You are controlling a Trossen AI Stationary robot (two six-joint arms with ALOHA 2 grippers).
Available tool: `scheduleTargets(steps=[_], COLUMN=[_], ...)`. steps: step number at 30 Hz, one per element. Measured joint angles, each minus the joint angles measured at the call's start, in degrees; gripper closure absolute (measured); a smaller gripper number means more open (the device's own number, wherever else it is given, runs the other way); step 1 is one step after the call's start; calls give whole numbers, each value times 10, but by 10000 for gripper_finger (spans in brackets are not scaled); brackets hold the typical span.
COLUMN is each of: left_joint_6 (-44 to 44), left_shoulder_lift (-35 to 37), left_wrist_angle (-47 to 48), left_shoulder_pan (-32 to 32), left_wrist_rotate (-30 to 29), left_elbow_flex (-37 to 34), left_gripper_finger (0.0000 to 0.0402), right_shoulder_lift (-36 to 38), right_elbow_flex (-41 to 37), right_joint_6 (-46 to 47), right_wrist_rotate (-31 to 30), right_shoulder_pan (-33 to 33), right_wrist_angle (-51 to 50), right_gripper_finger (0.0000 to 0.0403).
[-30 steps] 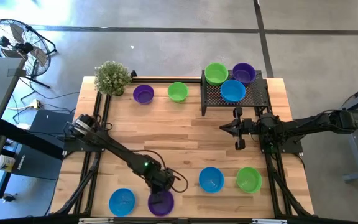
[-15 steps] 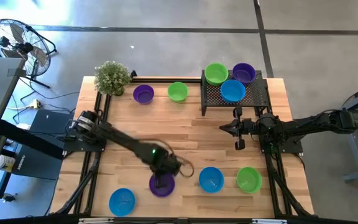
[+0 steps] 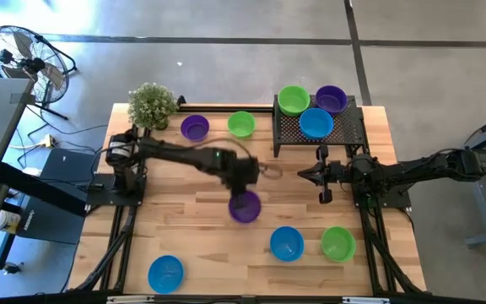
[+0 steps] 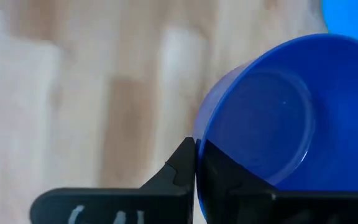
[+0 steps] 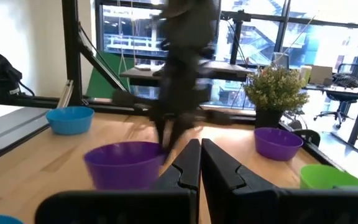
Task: Pick & Place Mini bowls
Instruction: Stack the purple bowl on the other purple bowls on the shelf
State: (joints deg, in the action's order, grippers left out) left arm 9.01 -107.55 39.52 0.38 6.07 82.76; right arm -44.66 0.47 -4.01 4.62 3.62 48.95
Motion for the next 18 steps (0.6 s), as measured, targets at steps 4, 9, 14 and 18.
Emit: scheduleTargets(steps=[4,9,14,18], left_joint_6=[2,-12,-17,-17], left_shoulder_lift=[0,-3,-42,-61], left_wrist_angle=[-79,-155,-189,-197], left_shoulder_pan=[53,87,99,102], left_wrist_rotate=[12,28,52,51], left_elbow_flex=[0,0,-1,-1], left_gripper_finger=[400,400,400,400], right_shoulder_lift=[0,0,0,0], right_elbow_flex=[0,0,0,0], right_joint_6=[12,30,40,42], right_wrist_rotate=[-11,-13,-15,-28], right_shoulder_pan=[0,0,0,0], right_wrist_angle=[-3,-4,-4,-4], right_gripper_finger=[402,402,401,402])
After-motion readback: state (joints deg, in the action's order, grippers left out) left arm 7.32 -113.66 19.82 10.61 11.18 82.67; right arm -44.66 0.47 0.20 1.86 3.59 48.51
